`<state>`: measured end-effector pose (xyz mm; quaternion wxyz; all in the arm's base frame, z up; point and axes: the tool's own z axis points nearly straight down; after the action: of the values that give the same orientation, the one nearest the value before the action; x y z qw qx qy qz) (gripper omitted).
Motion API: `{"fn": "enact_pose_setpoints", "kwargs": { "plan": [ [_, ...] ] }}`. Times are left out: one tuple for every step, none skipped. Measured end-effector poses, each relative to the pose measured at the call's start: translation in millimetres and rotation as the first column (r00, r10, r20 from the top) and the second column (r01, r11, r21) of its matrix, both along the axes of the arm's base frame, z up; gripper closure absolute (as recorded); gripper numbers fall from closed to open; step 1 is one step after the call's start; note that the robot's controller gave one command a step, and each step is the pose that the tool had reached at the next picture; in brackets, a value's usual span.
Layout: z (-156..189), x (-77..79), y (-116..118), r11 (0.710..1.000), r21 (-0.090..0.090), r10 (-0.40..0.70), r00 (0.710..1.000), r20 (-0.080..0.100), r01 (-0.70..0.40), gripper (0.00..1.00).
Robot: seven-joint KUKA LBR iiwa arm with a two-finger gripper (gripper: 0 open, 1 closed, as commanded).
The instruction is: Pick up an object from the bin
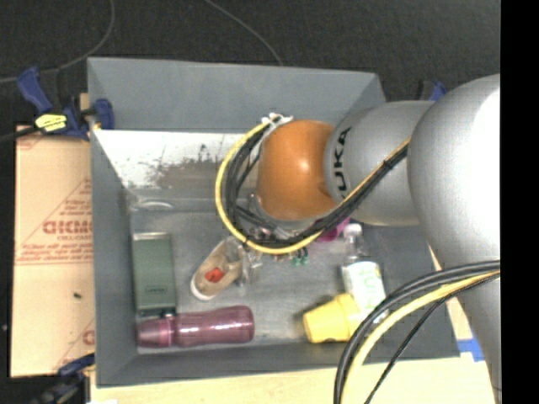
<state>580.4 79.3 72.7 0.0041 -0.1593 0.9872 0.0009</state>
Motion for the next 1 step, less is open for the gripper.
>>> {"fn": "enact_pose_setpoints", "kwargs": {
  "plan": [
    [0.0, 0.0, 0.0, 1.000, 0.000, 0.000, 1.000, 0.000, 0.000, 0.00]
  ]
}}
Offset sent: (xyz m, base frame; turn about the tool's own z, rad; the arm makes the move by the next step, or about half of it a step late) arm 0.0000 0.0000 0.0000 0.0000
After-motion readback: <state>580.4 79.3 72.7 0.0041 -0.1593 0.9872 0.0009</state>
